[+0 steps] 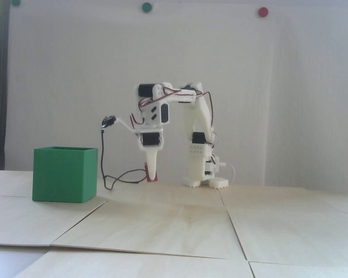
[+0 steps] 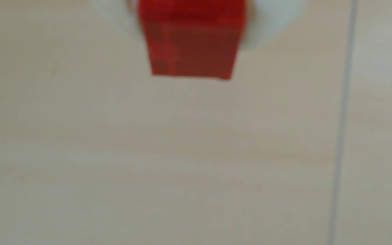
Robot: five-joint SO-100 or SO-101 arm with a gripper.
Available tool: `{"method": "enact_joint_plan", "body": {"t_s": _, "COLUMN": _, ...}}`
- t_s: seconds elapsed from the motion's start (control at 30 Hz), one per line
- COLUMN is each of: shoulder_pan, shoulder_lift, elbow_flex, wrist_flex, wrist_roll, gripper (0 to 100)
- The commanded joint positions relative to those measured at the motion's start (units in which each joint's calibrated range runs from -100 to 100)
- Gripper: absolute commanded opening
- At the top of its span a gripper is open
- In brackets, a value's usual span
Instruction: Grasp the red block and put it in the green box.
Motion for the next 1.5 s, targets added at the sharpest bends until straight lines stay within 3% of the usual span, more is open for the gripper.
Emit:
{"method": "enact_joint_plan", "body": {"t_s": 0.0, "shoulder_pan": 6.90, "shoulder_lift": -2.90, "elbow_flex": -23.99, "wrist_flex": 3.90, "wrist_roll": 0.03, "gripper": 2}}
{"method": "enact_joint_plan", "body": {"t_s": 0.5, "shoulder_pan": 23.06, "shoulder_lift": -2.03, "elbow_flex": -38.10, "wrist_flex": 3.06, "wrist_roll": 0.34, "gripper": 2}}
{"method": "enact_joint_plan", "body": {"t_s": 0.97, "shoulder_pan": 15.50, "shoulder_lift": -1.71, "elbow_flex": -37.39, "wrist_flex": -26.71, "wrist_roll": 0.39, "gripper": 2}}
{"method": "enact_joint_plan", "body": {"t_s": 1.2, "shoulder_pan": 13.09, "shoulder_lift": 2.95, "elbow_flex": -38.10, "wrist_flex": -34.55, "wrist_roll": 0.39, "gripper": 2}}
{"method": "enact_joint_plan", "body": {"t_s": 1.47, "shoulder_pan": 13.41, "shoulder_lift": 3.58, "elbow_flex": -38.10, "wrist_flex": -34.55, "wrist_roll": 0.39, "gripper": 2}}
